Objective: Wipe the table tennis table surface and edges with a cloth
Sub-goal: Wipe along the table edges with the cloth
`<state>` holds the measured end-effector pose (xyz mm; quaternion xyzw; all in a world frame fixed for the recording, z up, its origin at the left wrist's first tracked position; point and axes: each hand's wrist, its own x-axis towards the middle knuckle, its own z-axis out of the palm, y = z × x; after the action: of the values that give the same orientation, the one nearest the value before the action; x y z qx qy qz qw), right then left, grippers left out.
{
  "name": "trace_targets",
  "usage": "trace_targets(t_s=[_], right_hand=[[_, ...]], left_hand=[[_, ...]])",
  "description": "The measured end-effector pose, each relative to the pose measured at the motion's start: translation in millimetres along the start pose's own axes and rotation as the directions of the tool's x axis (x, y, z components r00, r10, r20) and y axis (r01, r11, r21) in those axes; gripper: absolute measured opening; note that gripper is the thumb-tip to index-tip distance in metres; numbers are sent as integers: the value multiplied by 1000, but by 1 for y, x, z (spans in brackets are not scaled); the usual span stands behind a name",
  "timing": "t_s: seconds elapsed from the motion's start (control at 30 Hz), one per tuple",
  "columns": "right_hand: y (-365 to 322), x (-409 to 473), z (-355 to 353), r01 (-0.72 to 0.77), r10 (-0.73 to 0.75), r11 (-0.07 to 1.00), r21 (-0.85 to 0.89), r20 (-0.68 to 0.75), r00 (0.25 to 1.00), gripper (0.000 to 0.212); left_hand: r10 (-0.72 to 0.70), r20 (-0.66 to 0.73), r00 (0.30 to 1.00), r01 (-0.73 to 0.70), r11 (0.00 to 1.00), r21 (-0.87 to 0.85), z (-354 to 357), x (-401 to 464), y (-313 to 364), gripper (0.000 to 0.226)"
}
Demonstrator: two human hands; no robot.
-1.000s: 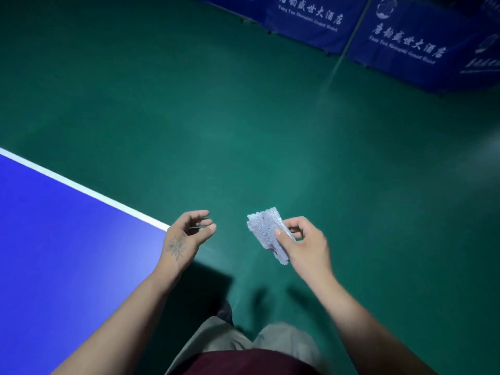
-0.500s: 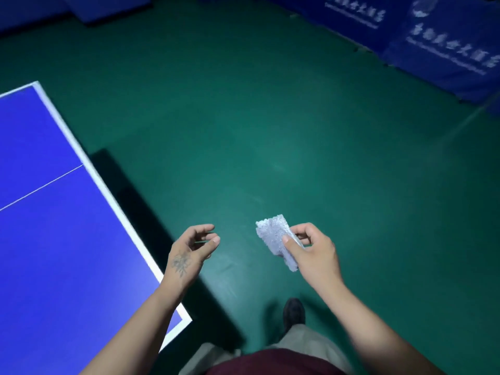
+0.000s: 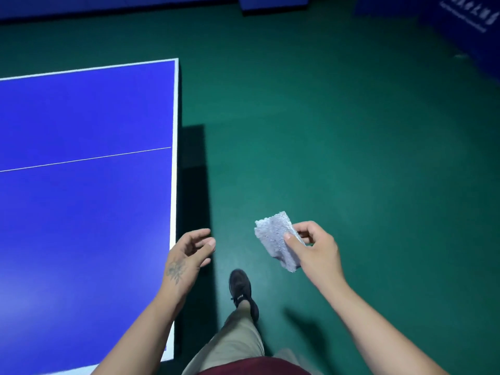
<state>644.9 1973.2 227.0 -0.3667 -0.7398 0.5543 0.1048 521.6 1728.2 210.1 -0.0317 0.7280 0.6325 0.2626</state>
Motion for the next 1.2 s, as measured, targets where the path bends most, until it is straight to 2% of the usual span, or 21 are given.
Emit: trace_targets(t_s=[0.23, 0.37, 0.67, 0.77, 0.87, 0.93, 1.03, 1.2], right_hand=[[-50, 152, 58, -2, 2, 1000, 3, 107, 994, 8], [-98, 243, 92, -41, 39, 999, 23, 87, 995, 8], [-188, 425, 132, 12, -21, 995, 95, 92, 996, 7], [-204, 495, 143, 38, -45, 990, 134, 54, 997, 7], [-228, 580, 156, 66, -75, 981, 180, 44, 996, 8], [-248, 641, 167, 78, -91, 978, 193, 58, 994, 9], [-281, 731, 185, 102, -121, 981, 165, 110, 987, 10], [-343, 858, 216, 183, -205, 976, 122, 200, 958, 17]], left_hand=[[-38, -110, 993, 31, 998, -63, -3, 142, 34, 51], [-47, -67, 997, 43, 997, -59, -4, 237, 78, 51], [83, 1, 997, -83, 996, -22, 18, 429, 200, 53], [100, 21, 995, -100, 995, -22, 23, 494, 227, 61], [121, -14, 993, -122, 991, -55, 35, 565, 261, 70], [121, -34, 992, -123, 990, -67, 44, 616, 288, 67], [84, -60, 995, -88, 993, -75, 54, 690, 328, 65], [101, -124, 987, -118, 983, -143, 53, 797, 398, 62]])
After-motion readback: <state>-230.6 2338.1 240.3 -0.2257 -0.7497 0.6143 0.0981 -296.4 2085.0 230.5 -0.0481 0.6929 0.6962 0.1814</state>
